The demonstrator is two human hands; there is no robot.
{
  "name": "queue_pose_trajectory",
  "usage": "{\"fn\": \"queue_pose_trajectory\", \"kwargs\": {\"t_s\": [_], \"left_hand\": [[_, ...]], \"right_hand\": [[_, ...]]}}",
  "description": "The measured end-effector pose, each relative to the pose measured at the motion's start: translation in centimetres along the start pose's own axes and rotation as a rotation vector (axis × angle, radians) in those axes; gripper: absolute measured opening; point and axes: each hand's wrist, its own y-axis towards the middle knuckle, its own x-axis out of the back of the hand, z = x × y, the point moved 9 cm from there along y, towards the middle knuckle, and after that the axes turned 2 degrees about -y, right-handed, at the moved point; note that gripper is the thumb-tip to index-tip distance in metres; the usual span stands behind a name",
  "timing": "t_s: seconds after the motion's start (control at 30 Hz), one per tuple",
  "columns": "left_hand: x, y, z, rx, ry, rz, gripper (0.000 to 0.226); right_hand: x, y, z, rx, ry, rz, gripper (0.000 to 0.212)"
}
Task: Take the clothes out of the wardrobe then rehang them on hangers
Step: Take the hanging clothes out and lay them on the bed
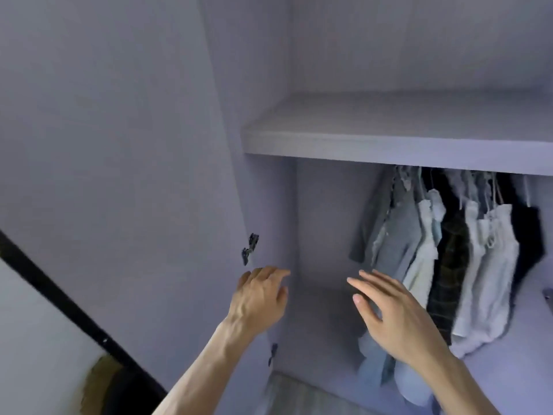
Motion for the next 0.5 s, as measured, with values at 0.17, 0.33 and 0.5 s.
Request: {"fn": "queue_pose_trajectory", "kwargs": {"t_s": [0.17, 0.33, 0.5], "left_hand": [[-0.1, 5.2, -4.3, -0.168, -0.057, -0.014, 0.044], [0.0, 10.7, -8.4, -0.247, -0.107, -0.005, 0.044], [-0.7, 15.7, -12.7, -0.297, -0.126, 0.01, 0.044]], "right_hand": [[4.8, -0.7, -3.0, -0.137, -0.03, -0.23, 0.035], [11.0, 0.7, -6.1, -0.143, -0.162, -0.502, 0.037], [17.2, 4.6, -10.7, -0.157, -0.282, -0.761, 0.045]]}}
